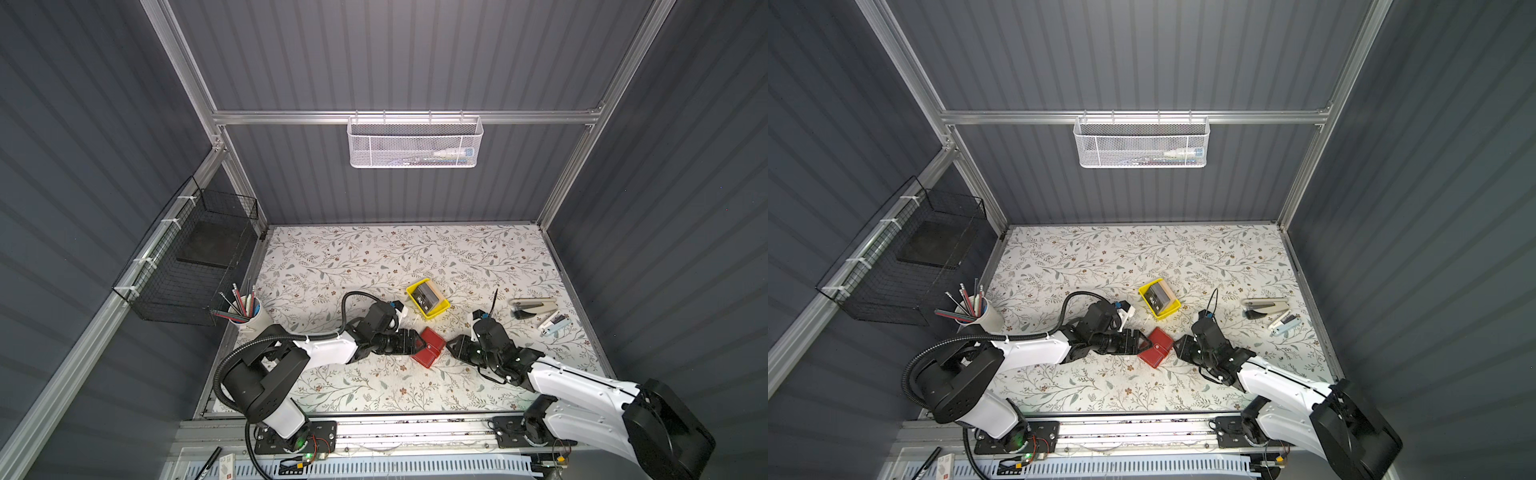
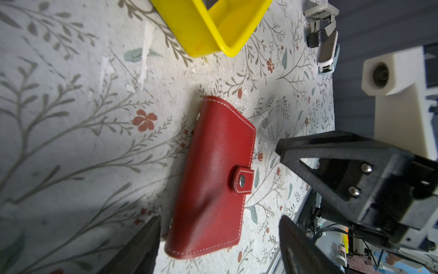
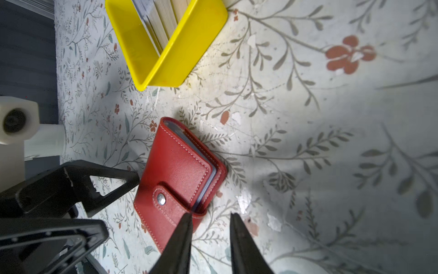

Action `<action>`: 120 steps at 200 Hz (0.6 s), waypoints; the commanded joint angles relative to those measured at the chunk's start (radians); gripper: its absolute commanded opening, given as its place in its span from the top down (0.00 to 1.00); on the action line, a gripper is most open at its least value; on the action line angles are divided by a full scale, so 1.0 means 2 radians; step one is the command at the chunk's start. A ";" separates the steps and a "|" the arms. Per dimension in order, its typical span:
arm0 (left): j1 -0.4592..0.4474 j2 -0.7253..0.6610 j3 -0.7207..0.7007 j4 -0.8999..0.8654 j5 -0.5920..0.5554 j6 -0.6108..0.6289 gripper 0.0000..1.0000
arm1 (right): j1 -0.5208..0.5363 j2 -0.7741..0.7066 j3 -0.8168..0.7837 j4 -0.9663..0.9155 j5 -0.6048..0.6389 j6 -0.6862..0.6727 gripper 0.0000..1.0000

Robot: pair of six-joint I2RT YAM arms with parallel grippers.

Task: Insert credit cards into a card holder
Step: Rotate the card holder at the center of the table.

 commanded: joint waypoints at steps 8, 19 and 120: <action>-0.003 0.010 -0.004 0.015 0.029 -0.017 0.21 | 0.000 0.024 0.013 -0.004 -0.006 -0.006 0.71; -0.007 0.007 -0.008 0.017 0.026 -0.022 0.21 | 0.000 0.034 0.017 0.000 -0.012 -0.007 0.71; -0.029 -0.020 -0.028 0.011 0.023 -0.051 0.22 | 0.000 0.120 0.080 0.010 -0.013 -0.025 0.74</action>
